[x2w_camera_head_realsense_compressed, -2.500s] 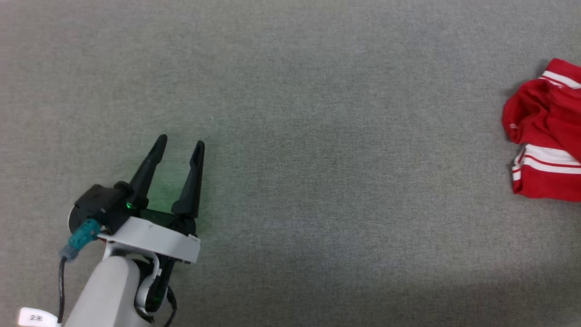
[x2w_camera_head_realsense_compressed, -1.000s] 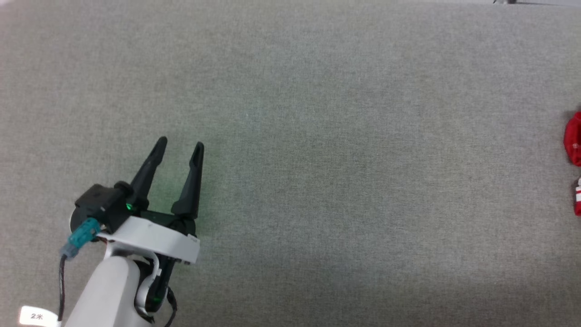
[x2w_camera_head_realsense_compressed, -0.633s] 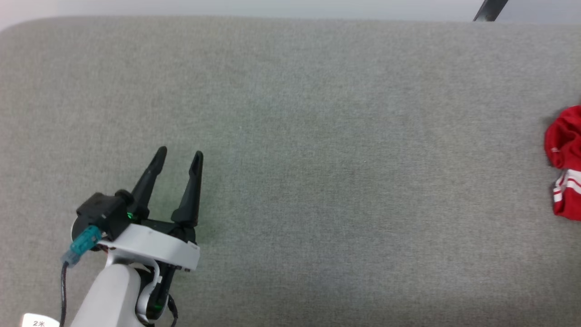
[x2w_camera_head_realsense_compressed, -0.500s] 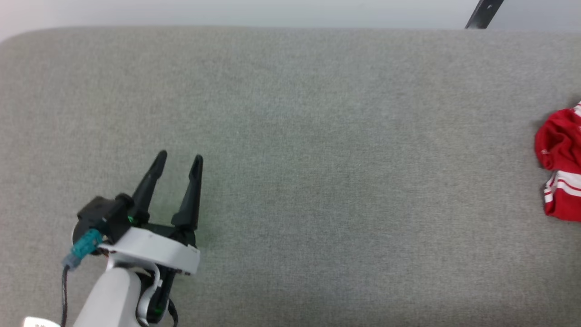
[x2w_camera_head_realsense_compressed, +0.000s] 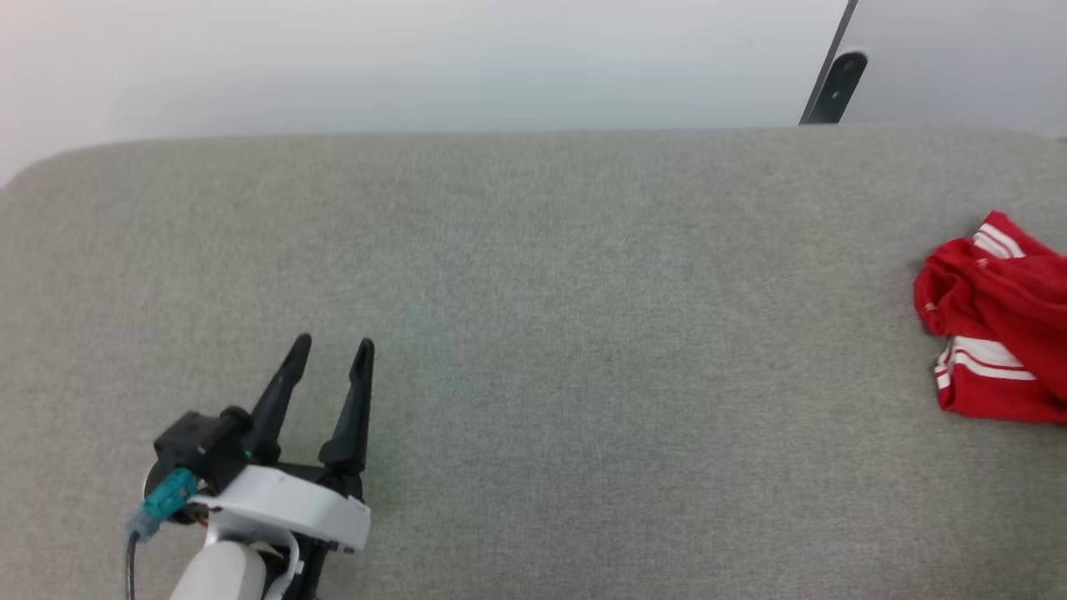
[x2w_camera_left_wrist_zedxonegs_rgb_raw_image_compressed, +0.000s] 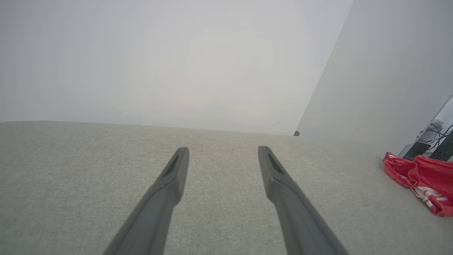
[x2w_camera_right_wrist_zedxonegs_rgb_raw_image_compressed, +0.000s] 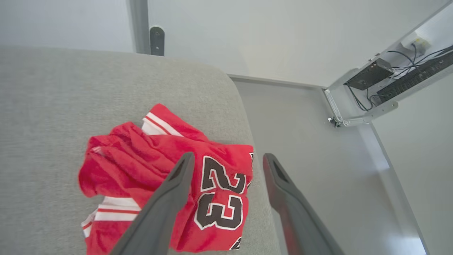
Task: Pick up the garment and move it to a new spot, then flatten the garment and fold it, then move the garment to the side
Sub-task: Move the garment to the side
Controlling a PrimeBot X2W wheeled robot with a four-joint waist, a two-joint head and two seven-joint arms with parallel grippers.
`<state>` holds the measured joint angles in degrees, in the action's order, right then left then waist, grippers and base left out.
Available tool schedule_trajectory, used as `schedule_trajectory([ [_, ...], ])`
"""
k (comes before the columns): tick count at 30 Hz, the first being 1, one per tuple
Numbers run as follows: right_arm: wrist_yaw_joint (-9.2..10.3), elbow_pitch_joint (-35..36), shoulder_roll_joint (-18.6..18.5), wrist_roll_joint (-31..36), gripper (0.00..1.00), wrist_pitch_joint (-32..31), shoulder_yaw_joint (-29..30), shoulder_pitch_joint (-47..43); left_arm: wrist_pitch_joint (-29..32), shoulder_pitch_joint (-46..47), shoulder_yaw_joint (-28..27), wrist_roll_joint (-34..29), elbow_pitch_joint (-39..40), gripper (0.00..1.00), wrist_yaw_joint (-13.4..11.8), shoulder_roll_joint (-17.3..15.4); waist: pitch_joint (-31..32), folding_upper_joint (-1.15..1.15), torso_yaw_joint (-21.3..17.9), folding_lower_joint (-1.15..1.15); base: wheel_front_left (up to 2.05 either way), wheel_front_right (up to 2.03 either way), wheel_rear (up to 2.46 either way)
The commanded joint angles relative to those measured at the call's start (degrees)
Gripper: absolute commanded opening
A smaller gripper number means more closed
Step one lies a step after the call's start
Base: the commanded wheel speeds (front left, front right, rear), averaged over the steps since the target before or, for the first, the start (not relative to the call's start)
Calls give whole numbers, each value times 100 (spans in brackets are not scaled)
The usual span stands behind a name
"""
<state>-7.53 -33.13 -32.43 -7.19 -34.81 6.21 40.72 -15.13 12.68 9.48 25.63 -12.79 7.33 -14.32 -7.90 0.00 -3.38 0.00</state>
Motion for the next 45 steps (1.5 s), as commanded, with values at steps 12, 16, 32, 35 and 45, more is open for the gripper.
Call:
schedule_trajectory([
  [12, 9, 934, 192, -1010, 100, 1786, -1019, -920, 5, -407, -104, -46, 27, 100, 19, 109, 697, 0, -232, 0, 0, 0, 0],
  [16, 9, 1000, 253, -1216, 100, 2615, -1242, -1191, 5, -472, -106, -62, 57, 100, 19, 144, 764, 0, -214, 0, 0, 0, 0],
  [32, 9, 686, 768, -1564, 100, 4891, -1679, -1904, 5, -714, -140, -144, 179, 100, 20, 211, 927, 0, -110, 0, 0, 0, 0],
  [35, 9, 711, 934, -1509, 100, 4960, -1667, -2058, 5, -763, -149, -182, 214, 100, 20, 271, 942, 0, -128, 0, 0, 0, 0],
  [45, 9, 1277, 1237, -1820, 100, 5004, -1672, -2784, 5, -797, -97, -321, 265, 100, 20, 323, 960, 0, -120, 0, 0, 0, 0],
])
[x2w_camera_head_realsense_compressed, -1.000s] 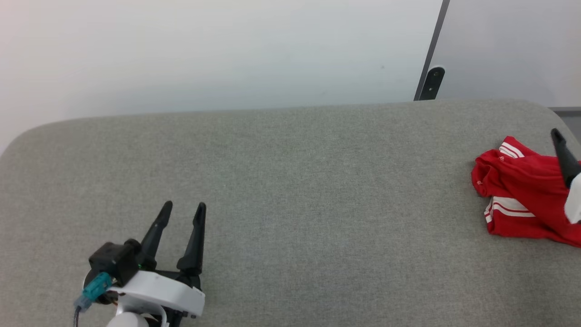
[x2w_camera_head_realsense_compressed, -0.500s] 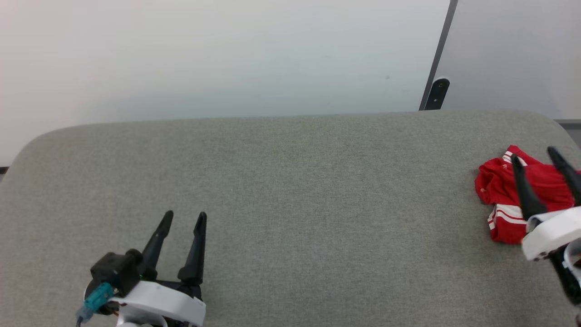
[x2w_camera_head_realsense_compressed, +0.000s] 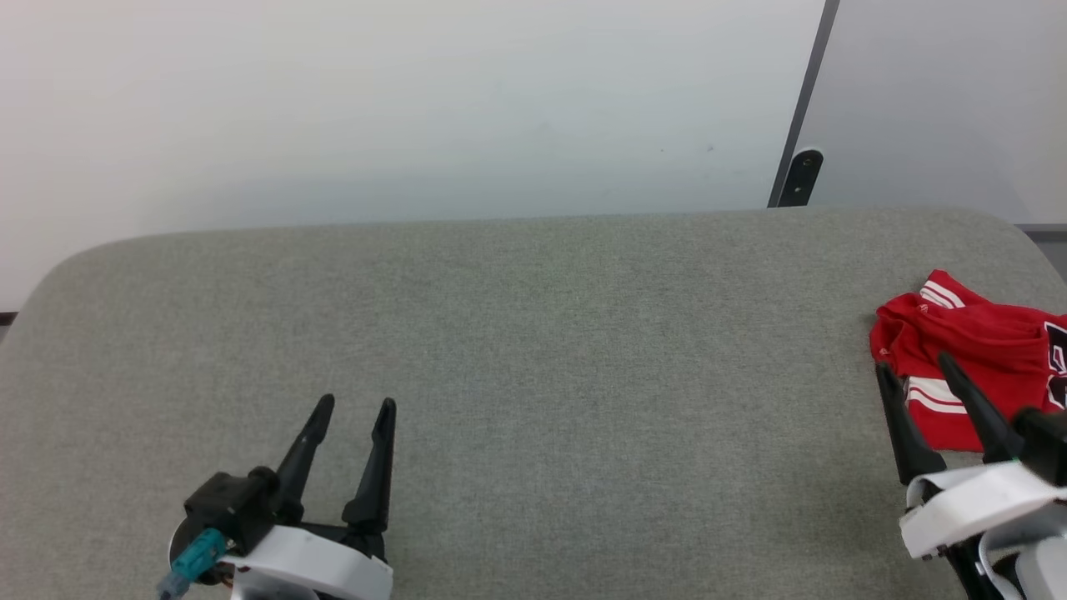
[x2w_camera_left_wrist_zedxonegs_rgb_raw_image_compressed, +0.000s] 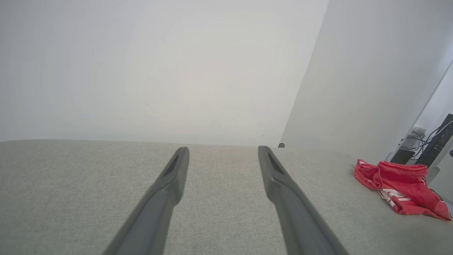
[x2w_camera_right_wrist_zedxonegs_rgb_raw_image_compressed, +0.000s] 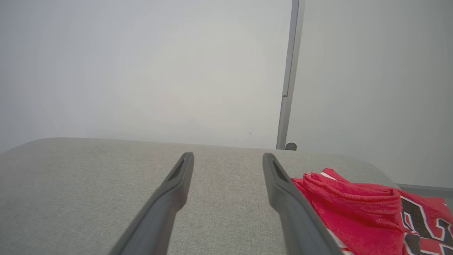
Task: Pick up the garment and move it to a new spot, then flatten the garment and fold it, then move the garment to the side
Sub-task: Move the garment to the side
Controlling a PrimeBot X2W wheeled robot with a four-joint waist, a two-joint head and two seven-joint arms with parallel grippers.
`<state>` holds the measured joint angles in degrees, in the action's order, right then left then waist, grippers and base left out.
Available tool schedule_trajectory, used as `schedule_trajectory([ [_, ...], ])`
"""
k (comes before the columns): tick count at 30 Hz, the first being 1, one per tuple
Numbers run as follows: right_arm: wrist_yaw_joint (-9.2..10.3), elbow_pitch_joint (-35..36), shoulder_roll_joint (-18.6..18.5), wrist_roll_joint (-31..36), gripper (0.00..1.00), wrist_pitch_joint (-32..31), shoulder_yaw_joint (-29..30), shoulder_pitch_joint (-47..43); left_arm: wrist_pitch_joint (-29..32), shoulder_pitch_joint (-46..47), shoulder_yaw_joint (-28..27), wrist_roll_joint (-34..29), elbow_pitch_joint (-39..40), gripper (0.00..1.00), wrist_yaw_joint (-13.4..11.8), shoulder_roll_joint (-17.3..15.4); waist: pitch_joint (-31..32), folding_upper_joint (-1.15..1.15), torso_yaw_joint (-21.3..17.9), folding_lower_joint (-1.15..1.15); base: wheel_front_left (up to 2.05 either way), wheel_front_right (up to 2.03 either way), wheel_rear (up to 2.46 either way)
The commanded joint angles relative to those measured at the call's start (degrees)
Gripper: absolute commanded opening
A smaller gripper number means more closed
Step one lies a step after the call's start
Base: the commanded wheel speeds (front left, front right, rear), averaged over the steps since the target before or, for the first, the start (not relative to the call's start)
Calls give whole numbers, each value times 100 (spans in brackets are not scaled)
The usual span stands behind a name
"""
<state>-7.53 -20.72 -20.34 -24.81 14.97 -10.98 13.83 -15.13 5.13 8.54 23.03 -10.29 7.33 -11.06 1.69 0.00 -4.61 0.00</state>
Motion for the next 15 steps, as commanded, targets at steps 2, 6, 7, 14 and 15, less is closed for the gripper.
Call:
schedule_trajectory([
  [2, 9, 179, 63, -51, 100, 26, 135, -245, 5, -57, -5, -68, 17, 100, 20, -14, 10, 0, 6, 0, 0, 0, 0],
  [6, 9, 363, 166, 59, 100, 27, 412, -522, 5, -85, -69, -111, 52, 100, 20, -35, 35, 0, -1, 0, 0, 0, 0],
  [7, 9, 392, 184, 113, 100, 26, 485, -578, 5, -103, -80, -121, 49, 100, 20, -45, 44, 0, 1, 0, 0, 0, 0],
  [14, 9, 613, 318, 344, 100, 27, 979, -866, 5, -203, -414, -247, 50, 100, 20, -102, 72, 0, -13, 0, 0, 0, 0],
  [15, 9, 626, 303, 355, 100, 27, 993, -889, 5, -212, -483, -271, 61, 100, 20, -120, 71, 0, -19, 0, 0, 0, 0],
])
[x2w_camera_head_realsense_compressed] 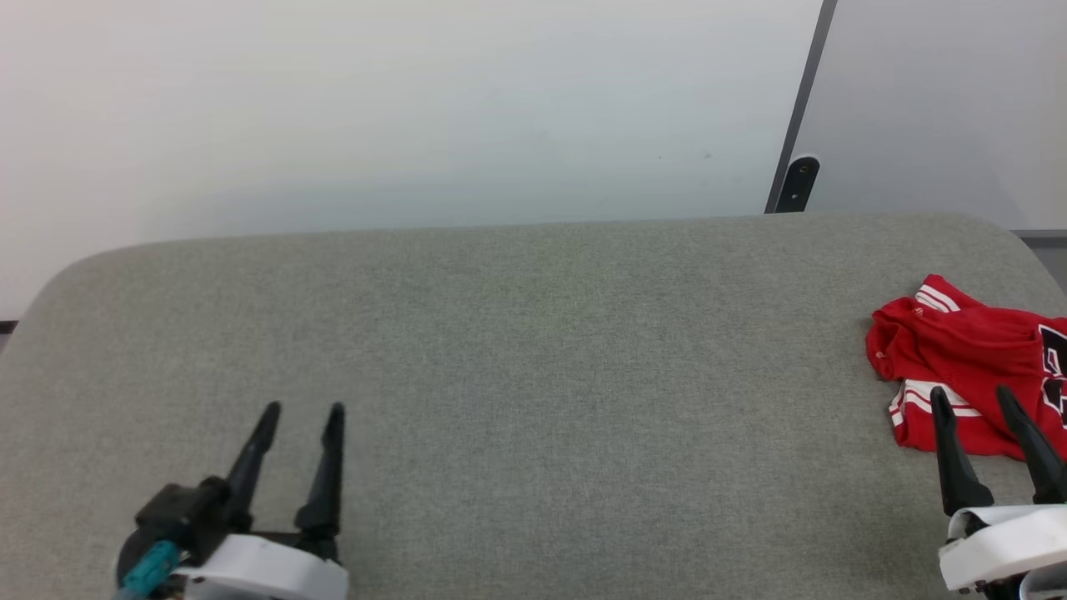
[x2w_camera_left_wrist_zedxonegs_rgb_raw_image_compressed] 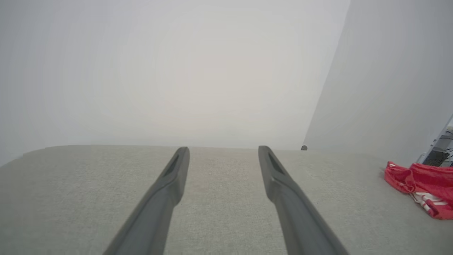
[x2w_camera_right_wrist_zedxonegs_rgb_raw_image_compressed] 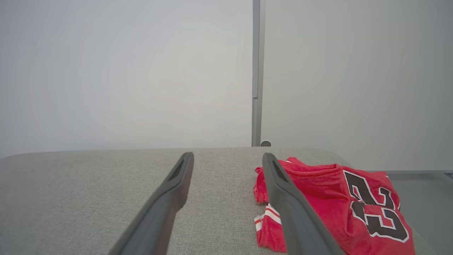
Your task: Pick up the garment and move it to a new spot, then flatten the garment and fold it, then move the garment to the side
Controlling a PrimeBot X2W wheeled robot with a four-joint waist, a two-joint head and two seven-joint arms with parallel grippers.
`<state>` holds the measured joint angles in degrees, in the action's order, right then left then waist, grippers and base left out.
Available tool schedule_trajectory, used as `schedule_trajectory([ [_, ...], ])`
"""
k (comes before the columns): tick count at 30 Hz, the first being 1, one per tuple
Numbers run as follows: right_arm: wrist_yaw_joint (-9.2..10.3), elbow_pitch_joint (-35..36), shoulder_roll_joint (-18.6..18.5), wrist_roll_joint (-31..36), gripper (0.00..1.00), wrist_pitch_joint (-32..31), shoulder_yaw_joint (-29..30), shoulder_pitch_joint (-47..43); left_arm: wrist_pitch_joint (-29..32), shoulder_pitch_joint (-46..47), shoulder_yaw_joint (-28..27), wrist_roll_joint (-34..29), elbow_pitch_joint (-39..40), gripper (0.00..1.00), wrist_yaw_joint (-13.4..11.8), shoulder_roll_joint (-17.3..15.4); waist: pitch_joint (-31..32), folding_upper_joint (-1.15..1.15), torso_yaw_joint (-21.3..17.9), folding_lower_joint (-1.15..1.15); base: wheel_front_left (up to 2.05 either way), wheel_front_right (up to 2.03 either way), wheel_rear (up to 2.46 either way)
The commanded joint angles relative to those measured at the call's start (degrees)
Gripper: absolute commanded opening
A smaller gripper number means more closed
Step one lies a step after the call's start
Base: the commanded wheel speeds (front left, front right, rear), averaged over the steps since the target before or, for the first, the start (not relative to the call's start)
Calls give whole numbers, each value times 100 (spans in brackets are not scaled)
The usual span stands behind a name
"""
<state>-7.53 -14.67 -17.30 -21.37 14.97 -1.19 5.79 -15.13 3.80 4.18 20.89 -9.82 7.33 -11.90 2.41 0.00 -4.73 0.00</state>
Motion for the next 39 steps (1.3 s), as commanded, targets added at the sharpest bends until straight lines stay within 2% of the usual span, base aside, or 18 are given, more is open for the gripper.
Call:
schedule_trajectory([
  [1, 9, 30, -18, 19, 100, 27, 29, -91, 5, -82, -110, -75, 30, 100, 20, -49, -1, 0, -10, 0, 0, 0, 0],
  [10, 9, 5, -10, 12, 100, 28, 166, -139, 5, -293, -535, -157, 66, 100, 20, -32, 27, 0, -14, 0, 0, 0, 0],
  [31, 9, -84, 83, 31, 100, 28, 87, -163, 5, -433, -655, -321, 64, 100, 19, 4, 91, 0, 260, 0, 0, 0, 0],
  [39, 9, -88, 48, 2, 100, 28, 36, -188, 5, -481, -612, -190, -33, 100, 19, -30, 121, 0, 268, 0, 0, 0, 0],
])
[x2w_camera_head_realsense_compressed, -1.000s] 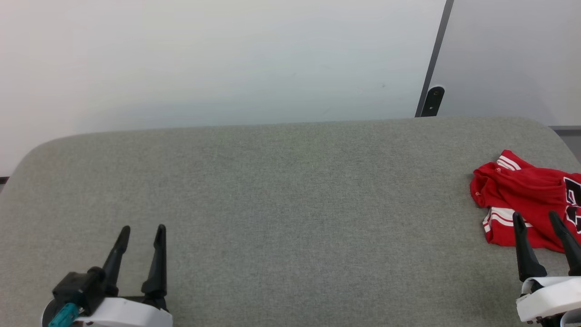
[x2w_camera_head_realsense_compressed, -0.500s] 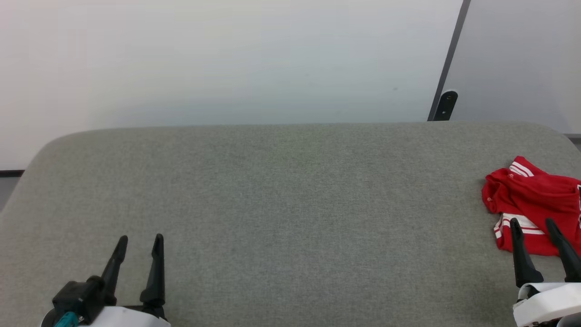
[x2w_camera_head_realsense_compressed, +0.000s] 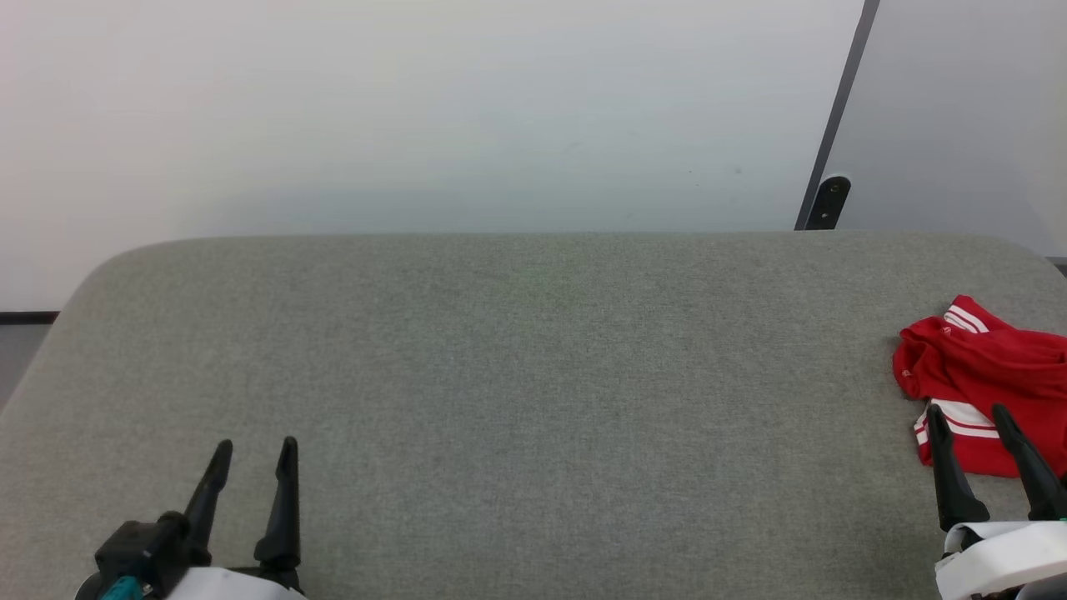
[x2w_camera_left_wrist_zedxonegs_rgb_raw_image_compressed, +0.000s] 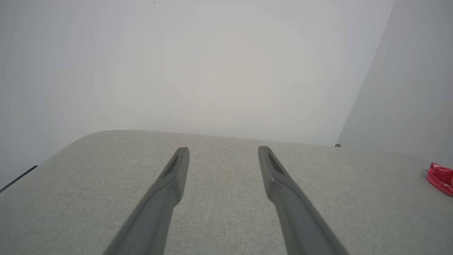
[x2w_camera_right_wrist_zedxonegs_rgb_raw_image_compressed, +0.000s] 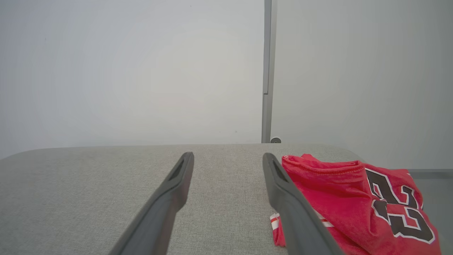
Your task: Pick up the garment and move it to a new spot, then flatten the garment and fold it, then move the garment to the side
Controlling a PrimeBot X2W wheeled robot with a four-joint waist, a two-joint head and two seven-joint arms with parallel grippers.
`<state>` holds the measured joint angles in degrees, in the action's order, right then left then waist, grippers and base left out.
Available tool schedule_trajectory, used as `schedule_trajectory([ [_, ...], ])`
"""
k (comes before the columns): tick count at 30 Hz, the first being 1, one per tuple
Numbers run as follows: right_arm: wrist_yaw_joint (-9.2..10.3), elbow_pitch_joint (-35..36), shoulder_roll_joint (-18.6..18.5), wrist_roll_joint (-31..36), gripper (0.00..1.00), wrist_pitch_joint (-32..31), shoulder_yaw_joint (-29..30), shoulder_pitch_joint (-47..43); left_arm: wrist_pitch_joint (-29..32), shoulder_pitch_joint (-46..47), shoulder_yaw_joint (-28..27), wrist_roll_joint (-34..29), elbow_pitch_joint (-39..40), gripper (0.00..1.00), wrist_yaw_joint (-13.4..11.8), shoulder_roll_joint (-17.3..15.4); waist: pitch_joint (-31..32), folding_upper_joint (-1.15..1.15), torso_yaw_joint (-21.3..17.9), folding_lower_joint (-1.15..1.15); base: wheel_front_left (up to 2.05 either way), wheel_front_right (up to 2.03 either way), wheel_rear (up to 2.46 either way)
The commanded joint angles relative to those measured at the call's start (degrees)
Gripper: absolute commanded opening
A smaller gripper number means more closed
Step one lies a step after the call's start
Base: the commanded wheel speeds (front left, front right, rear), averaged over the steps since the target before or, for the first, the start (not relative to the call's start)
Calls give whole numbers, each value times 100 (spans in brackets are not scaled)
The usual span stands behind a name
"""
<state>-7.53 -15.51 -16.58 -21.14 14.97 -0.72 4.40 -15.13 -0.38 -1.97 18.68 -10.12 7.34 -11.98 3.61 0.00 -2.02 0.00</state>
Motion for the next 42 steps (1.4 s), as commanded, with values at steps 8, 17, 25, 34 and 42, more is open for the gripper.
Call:
schedule_trajectory([
  [8, 9, -38, -36, -56, 100, 28, -26, -51, 5, -104, 261, 339, -42, 100, 14, -166, -6, 0, -21, 0, 0, 0, 0],
  [17, 9, -85, -34, -60, 100, 28, 12, -73, 5, -129, 144, 424, -128, 100, 14, -188, -11, 0, -8, 0, 0, 0, 0],
  [25, 0, -346, 192, -84, 0, -65, -7, -208, 30, -257, 206, 518, -430, 0, 5, -3, -16, 0, -4, 0, 0, 0, 0],
  [34, 1, -281, 335, -952, 0, -329, 93, -149, 300, -133, 116, 1362, -421, 0, 6, 107, -42, 0, 11, 0, 0, 0, 0],
  [42, 1, -224, 451, -1650, 0, -531, 164, -106, 507, -39, 52, 2041, -410, 0, 7, 195, -66, 0, 24, 0, 0, 0, 0],
])
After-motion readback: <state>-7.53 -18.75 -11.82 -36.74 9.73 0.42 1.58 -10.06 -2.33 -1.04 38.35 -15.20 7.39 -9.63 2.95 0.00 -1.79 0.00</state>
